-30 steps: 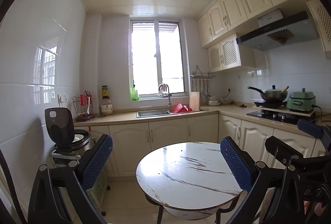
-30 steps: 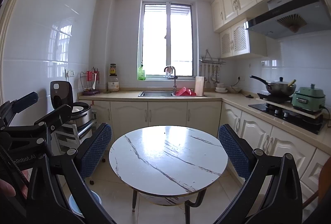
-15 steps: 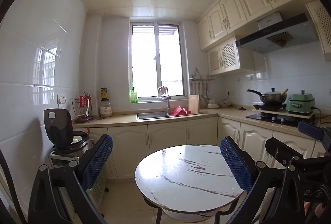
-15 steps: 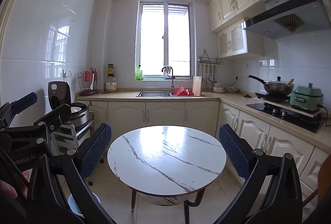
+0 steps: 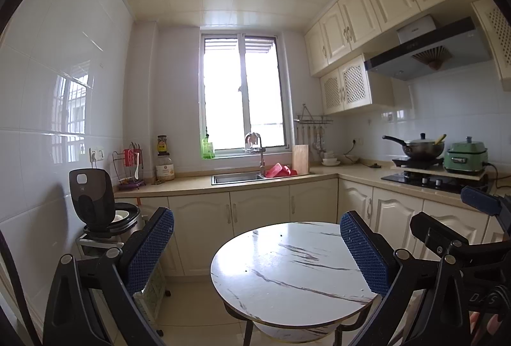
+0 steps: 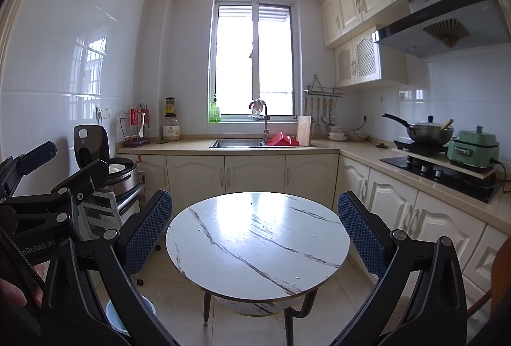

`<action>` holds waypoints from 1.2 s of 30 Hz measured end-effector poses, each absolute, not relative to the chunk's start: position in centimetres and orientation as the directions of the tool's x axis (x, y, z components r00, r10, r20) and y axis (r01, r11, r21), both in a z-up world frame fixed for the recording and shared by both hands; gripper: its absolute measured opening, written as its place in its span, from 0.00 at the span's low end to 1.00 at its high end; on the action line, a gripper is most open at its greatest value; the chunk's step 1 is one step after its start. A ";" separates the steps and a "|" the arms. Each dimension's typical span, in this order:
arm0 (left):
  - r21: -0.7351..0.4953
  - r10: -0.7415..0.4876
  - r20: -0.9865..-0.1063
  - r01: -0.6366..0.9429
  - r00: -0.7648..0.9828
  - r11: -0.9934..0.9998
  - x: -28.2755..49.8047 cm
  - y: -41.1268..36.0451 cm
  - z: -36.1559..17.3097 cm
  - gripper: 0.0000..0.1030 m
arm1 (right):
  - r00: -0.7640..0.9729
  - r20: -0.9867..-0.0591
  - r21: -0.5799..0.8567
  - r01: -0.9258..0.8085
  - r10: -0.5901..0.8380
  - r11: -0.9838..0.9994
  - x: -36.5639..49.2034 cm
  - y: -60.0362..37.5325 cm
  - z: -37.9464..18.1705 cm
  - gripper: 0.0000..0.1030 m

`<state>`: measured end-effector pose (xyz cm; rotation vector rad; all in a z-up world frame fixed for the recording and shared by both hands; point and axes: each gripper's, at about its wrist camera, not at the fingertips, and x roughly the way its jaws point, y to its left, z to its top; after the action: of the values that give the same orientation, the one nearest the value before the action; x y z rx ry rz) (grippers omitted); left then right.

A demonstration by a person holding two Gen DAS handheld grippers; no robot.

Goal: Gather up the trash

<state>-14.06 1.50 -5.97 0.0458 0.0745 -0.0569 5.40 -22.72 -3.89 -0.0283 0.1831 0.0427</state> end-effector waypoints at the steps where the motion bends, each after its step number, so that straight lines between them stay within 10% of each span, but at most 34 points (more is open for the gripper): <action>1: 0.043 -0.056 -0.076 0.059 0.996 0.997 -14.1 1.5 -6.0 0.99 | 0.983 -0.182 -0.025 -0.044 0.039 0.999 5.4 -22.7 -3.9 1.00; 36: 0.053 -0.049 -0.074 0.053 0.996 0.997 -13.8 1.9 -6.5 0.99 | 0.982 -0.184 -0.021 -0.042 0.037 0.999 5.4 -22.7 -4.1 1.00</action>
<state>-13.76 1.87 -6.54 0.0553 0.0725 -0.0514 5.35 -22.66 -4.07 -0.0250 0.1844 0.0398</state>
